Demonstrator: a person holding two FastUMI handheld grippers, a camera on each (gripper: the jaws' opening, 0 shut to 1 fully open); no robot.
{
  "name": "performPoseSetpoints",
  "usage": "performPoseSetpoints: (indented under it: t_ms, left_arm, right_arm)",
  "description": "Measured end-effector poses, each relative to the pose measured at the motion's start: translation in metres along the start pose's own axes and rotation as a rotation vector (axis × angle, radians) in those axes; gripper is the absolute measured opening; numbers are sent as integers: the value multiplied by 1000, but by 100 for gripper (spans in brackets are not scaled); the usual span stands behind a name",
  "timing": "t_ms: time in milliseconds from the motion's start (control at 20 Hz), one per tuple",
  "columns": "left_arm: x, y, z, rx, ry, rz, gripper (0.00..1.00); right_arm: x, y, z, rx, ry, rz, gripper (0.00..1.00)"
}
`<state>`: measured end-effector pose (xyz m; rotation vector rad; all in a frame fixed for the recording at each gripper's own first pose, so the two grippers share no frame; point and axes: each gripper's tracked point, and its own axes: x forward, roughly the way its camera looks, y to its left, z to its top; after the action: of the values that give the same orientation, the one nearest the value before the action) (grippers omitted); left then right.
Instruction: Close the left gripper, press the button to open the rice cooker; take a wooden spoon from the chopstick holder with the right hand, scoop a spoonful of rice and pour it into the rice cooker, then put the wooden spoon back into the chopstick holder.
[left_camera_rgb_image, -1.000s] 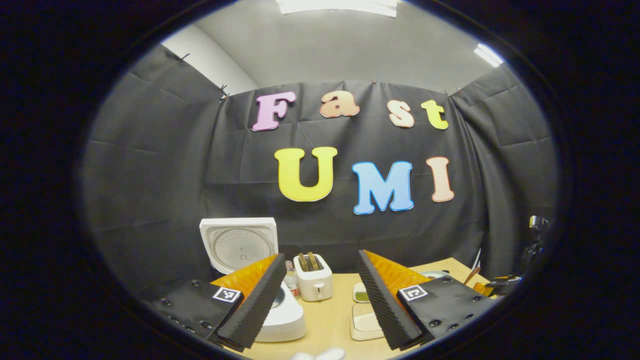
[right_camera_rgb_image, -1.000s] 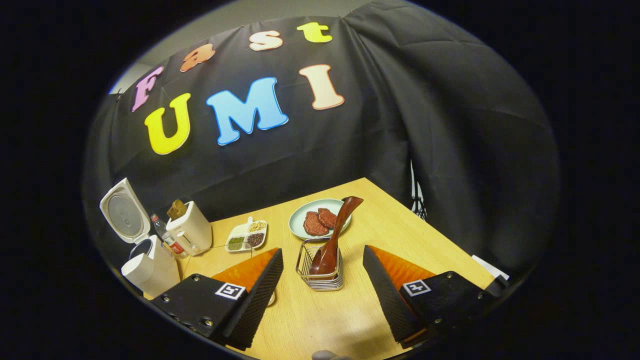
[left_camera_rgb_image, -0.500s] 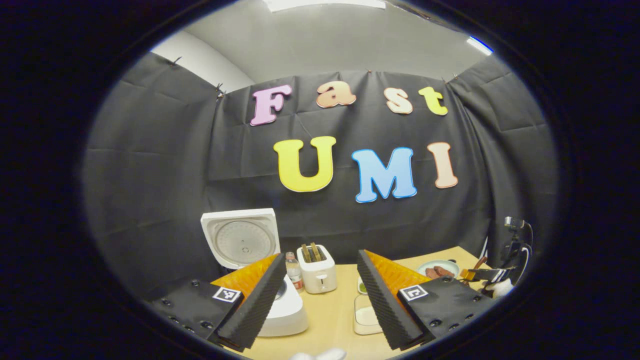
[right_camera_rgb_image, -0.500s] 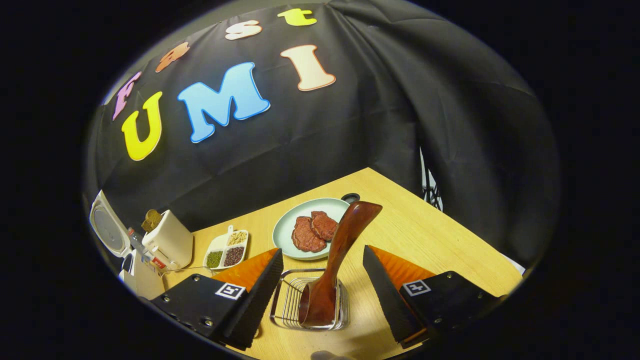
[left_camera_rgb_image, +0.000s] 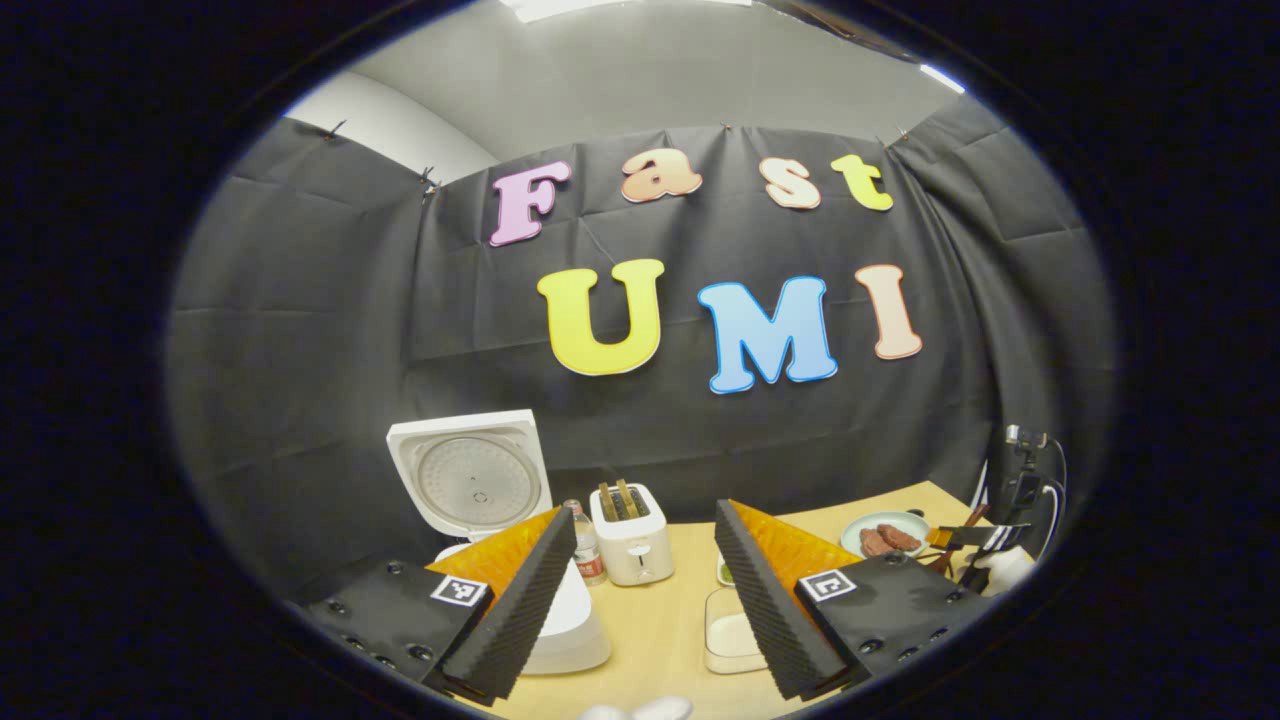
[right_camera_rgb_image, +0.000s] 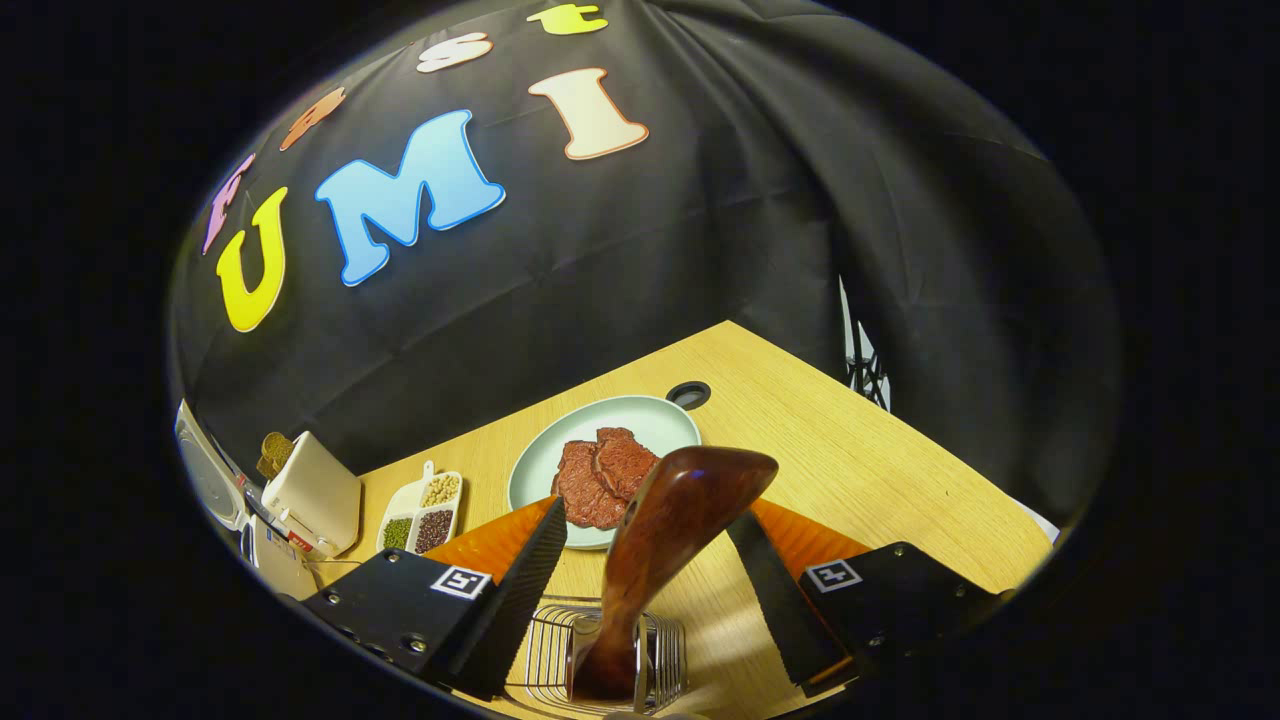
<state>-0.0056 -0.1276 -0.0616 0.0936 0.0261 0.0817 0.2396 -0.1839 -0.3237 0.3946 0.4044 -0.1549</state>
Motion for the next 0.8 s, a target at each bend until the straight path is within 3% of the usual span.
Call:
performPoseSetpoints:
  t_ms: [200, 250, 400, 450, 500, 800]
  left_arm:
    - [8, 0, -3, 10, 6, -1, 99]
    - [9, 0, -3, 9, 7, -6, 99]
    - [12, 3, -1, 26, -12, 1, 99]
    - [13, 2, 0, 26, -15, -1, 99]
    - [15, 2, -2, 29, -12, -4, 99]
    - [15, 10, 3, 44, -30, 7, 99]
  right_arm:
    - [2, 7, -1, 16, 14, 25, 98]
    - [1, 8, -2, 27, 22, 33, 91]
    - [4, 8, 1, 12, 17, 34, 55]
    - [-1, 6, 6, 14, 15, 18, 53]
    - [5, 5, 4, 21, 13, 29, 22]
    - [1, 9, 4, 12, 11, 9, 23]
